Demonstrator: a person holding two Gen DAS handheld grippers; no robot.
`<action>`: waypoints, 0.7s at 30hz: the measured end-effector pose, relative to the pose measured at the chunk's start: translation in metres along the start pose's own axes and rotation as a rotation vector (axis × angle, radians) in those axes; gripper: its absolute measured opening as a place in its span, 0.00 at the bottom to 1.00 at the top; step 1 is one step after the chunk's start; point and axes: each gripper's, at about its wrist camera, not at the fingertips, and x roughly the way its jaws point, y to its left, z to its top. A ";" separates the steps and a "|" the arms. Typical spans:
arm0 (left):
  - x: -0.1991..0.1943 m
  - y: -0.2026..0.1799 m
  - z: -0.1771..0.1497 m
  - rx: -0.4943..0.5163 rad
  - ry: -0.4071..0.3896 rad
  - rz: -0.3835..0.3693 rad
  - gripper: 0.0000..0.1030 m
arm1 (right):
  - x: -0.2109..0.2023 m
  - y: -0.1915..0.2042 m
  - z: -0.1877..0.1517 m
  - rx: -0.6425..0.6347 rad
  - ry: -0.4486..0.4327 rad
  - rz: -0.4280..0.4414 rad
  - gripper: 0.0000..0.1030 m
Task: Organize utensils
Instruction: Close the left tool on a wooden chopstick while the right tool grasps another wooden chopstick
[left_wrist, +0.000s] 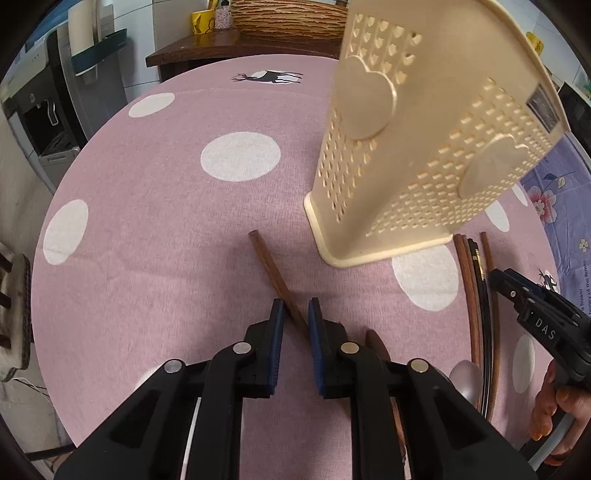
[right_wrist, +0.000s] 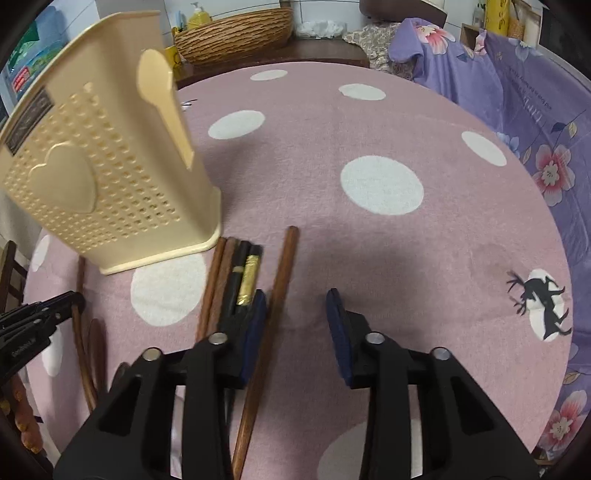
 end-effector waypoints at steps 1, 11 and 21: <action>0.001 0.001 0.001 0.000 0.004 -0.003 0.13 | 0.001 0.001 0.001 -0.007 0.001 -0.004 0.28; 0.003 -0.010 0.003 0.015 0.012 0.035 0.13 | 0.005 0.014 0.007 -0.039 -0.002 -0.057 0.28; 0.004 -0.022 0.001 0.038 -0.009 0.090 0.13 | 0.006 0.015 0.007 -0.043 -0.009 -0.068 0.16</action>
